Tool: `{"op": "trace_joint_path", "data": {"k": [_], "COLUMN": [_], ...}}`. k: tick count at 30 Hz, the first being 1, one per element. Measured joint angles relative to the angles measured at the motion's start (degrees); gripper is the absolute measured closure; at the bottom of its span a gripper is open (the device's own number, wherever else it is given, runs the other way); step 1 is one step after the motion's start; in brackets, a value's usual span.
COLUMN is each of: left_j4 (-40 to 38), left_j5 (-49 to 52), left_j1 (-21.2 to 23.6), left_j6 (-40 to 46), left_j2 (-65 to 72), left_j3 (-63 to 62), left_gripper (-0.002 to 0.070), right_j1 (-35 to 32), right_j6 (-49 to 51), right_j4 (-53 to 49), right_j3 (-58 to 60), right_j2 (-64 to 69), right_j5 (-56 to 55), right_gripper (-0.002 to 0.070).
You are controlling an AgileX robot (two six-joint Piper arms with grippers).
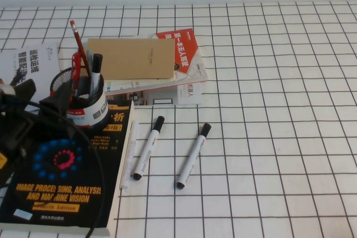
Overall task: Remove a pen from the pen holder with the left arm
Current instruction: 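Take a marker out of the pen holder and lay it on the table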
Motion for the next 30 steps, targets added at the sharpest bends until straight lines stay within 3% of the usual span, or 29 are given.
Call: {"op": "trace_joint_path", "data": {"k": [14,25,30], "left_j4": [0.09,-0.11,-0.11], "left_j5": [-15.24,-17.6,-20.66], "left_j1": [0.0,0.0,0.0], "left_j6": [-0.39,-0.39,-0.39], "left_j2": [15.4,16.27,16.39], "left_j3": [-0.13,-0.47,-0.47], "left_gripper": [0.0248,0.053,0.0574], "right_j1": [0.0,0.0,0.0], "right_j6": [0.0,0.0,0.0], "right_j4": [0.0,0.0,0.0], "right_j3": [0.0,0.0,0.0], "right_j2": [0.0,0.0,0.0], "right_j5": [0.0,0.0,0.0], "right_gripper": [0.0693,0.0693,0.0693]}}
